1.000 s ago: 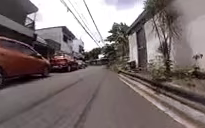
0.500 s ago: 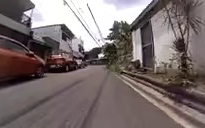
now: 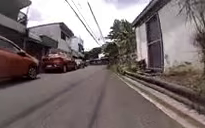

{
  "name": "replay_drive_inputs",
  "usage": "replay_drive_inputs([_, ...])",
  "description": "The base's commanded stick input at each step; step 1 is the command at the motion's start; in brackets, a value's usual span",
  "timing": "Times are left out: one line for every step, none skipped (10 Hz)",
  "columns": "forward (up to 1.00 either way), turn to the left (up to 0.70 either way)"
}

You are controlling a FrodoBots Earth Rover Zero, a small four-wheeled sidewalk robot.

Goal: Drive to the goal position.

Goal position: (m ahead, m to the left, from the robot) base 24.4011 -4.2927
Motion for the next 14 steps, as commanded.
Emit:
replay_drive_inputs([1.00,0.00])
replay_drive_inputs([1.00,0.00])
replay_drive_inputs([1.00,0.00])
replay_drive_inputs([1.00,0.00])
replay_drive_inputs([1.00,0.00])
replay_drive_inputs([1.00,0.00])
replay_drive_inputs([1.00,0.00])
replay_drive_inputs([1.00,0.00])
replay_drive_inputs([1.00,0.00])
replay_drive_inputs([1.00,0.00])
replay_drive_inputs([1.00,0.00])
replay_drive_inputs([1.00,0.00])
replay_drive_inputs([1.00,0.00])
replay_drive_inputs([1.00,0.00])
